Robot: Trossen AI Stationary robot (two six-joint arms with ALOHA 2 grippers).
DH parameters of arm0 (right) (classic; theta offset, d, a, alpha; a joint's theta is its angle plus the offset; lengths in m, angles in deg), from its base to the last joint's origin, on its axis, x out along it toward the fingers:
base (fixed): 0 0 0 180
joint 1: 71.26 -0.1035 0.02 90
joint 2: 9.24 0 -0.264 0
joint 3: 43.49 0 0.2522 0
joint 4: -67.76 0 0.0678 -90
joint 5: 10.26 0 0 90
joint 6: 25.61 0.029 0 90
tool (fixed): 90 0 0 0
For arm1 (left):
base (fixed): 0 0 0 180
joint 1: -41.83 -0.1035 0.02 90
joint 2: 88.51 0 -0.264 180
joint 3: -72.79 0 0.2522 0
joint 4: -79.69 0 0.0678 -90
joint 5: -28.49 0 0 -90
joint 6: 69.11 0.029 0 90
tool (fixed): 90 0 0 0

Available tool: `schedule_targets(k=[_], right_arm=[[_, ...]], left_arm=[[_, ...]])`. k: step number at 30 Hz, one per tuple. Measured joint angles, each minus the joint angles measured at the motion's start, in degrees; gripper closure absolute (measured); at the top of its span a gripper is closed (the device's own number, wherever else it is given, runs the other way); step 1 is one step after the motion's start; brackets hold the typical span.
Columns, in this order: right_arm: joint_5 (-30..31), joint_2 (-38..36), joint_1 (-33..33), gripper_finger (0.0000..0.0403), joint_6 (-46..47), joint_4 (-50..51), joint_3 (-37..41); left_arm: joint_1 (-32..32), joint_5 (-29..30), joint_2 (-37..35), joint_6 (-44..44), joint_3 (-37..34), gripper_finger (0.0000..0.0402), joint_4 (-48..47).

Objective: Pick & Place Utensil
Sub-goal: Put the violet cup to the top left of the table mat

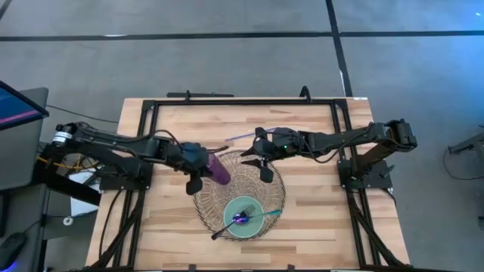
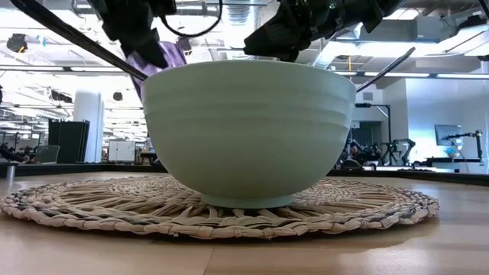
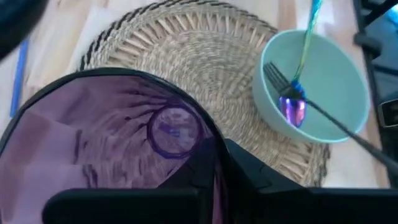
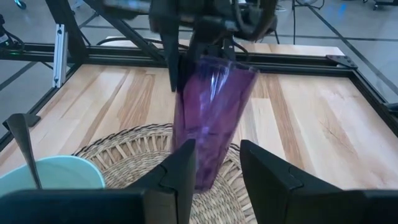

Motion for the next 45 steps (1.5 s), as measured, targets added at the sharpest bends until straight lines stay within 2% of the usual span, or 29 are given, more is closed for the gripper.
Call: schedule_targets(k=[11, 20, 27, 37, 39, 45], right_arm=[[0.0, 0.0, 0.0, 0.0284, 0.0, -0.1, 0.0], [0.0, 0.0, 0.0, 0.0284, 0.0, -0.2, 0.0], [0.0, 0.0, 0.0, 0.0284, 0.0, -0.3, 0.0], [0.0, 0.0, 0.0, 0.0284, 0.0, -0.3, 0.0], [0.0, 0.0, 0.0, 0.0284, 0.0, -0.3, 0.0], [0.0, 0.0, 0.0, 0.0284, 0.0, -0.3, 0.0]], left_arm=[[0.7, 3.0, 6.5, 0.4, 0.0, 0.0366, -0.2], [0.6, 3.9, 6.5, 0.4, 0.0, 0.0365, 1.8], [0.6, 3.9, 6.5, 5.2, 0.0, 0.0363, 5.8], [0.6, 3.9, 6.4, 5.5, 0.0, 0.0325, 6.0], [0.6, 3.9, 6.4, 7.7, 0.0, 0.0321, 5.7], [0.6, 6.1, 6.3, 11.0, 0.0, 0.0334, 4.3]])
